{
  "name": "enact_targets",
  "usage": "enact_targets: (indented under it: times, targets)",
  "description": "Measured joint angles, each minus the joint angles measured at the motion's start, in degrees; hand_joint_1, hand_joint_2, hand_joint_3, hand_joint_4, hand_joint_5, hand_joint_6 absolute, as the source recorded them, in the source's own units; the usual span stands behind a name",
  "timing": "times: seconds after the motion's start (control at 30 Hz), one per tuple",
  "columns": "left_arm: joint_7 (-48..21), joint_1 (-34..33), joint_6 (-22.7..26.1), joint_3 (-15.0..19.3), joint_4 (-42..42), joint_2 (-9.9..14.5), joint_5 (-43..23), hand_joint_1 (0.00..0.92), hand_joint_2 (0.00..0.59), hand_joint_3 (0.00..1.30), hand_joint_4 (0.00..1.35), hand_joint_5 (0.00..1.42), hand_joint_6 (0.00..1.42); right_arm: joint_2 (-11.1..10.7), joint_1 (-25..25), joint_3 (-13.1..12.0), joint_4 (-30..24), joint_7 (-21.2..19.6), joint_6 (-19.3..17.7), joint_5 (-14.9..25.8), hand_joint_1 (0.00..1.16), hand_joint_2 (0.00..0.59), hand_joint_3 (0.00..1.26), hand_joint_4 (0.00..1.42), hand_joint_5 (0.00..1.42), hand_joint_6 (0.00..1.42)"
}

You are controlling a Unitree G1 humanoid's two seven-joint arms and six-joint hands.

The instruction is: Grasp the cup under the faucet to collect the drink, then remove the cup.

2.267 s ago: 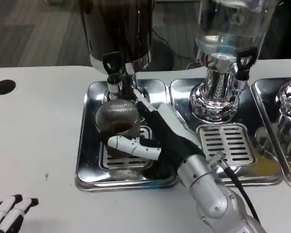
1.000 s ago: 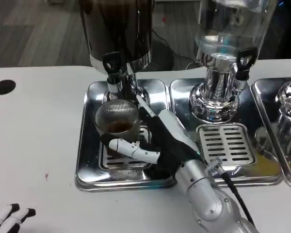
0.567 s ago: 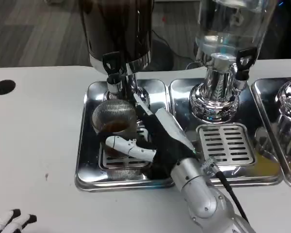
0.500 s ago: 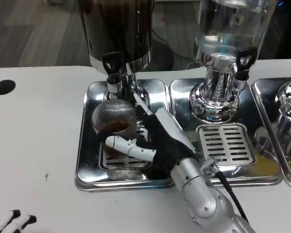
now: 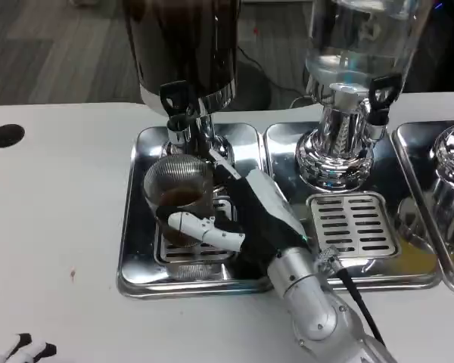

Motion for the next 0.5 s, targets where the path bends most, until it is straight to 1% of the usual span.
enact_targets:
  times: [0.17, 0.33, 0.5]
  targets:
    - [-0.46, -0.01, 0.01, 0.34, -0.01, 0.0, -0.2, 0.0, 0.108, 0.23, 0.11, 0.11, 0.35, 0.0, 0.0, 0.21, 0.56, -0.02, 0.0, -0.12, 0.4, 0.12, 0.11, 0.15, 0.14, 0.03]
    - [-0.97, -0.02, 0.03, 0.4, 0.0, 0.0, -0.29, 0.0, 0.114, 0.24, 0.12, 0.12, 0.35, 0.01, 0.0, 0.54, 0.92, -0.24, 0.0, -0.25, 0.42, 0.12, 0.14, 0.19, 0.19, 0.05]
    - [-1.21, -0.01, 0.07, 0.56, 0.0, 0.0, -0.32, 0.0, 0.125, 0.25, 0.13, 0.13, 0.35, 0.01, 0.0, 0.73, 1.29, -1.03, 0.0, -0.43, 0.42, 0.12, 0.17, 0.23, 0.24, 0.13]
